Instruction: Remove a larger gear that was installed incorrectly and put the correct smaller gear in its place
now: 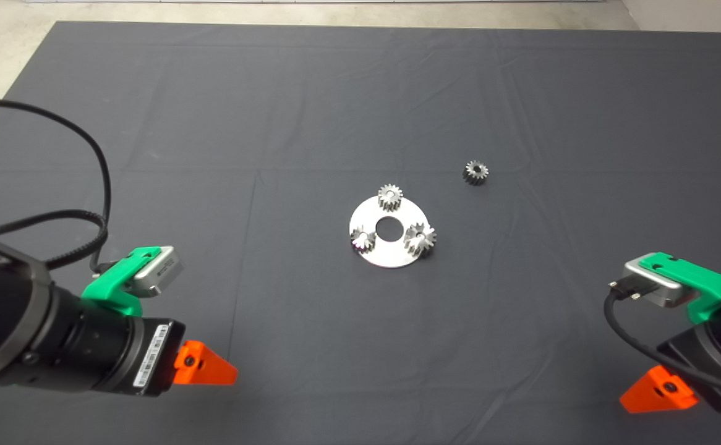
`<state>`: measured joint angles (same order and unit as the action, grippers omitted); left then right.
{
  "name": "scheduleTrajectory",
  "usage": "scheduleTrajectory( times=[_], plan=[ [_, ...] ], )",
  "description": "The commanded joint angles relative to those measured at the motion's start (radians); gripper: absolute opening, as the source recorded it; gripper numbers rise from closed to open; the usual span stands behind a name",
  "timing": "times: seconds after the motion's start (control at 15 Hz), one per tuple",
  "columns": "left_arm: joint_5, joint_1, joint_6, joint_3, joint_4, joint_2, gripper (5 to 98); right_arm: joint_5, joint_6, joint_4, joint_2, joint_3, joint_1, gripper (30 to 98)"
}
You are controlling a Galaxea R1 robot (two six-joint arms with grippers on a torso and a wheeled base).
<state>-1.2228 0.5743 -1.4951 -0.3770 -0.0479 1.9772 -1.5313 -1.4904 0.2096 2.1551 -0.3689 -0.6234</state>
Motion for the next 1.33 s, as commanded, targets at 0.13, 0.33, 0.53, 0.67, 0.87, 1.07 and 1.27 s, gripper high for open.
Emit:
scheduleTrajectory(
  times=[0.13,0.33,0.53,0.67,0.87,1.07,1.27],
  plan=[
    [0.000,0.007,-0.002,0.012,0.020,-0.004,97.7,-0.127,-0.002,-0.026,0.018,0.007,-0.013,97.8],
    [0.000,0.007,-0.002,0.012,0.020,-0.002,97.7,-0.127,0.016,-0.027,0.051,-0.029,-0.013,97.8],
    [0.000,0.007,-0.002,0.012,0.020,-0.005,97.7,-0.127,0.083,-0.033,0.105,-0.129,0.002,97.8],
    [0.000,0.007,-0.002,0.012,0.020,-0.005,97.7,-0.127,0.158,-0.090,0.122,-0.219,0.065,97.8],
    [0.000,0.007,-0.002,0.012,0.020,-0.004,97.7,-0.127,0.278,-0.160,0.203,-0.362,0.172,97.8],
    [-0.001,0.007,-0.001,0.012,0.020,-0.004,97.7,-0.127,0.364,-0.207,0.309,-0.478,0.217,97.8],
    [0.002,0.007,-0.001,0.012,0.020,-0.005,97.7,-0.127,0.421,-0.246,0.381,-0.552,0.220,97.8]
  ],
)
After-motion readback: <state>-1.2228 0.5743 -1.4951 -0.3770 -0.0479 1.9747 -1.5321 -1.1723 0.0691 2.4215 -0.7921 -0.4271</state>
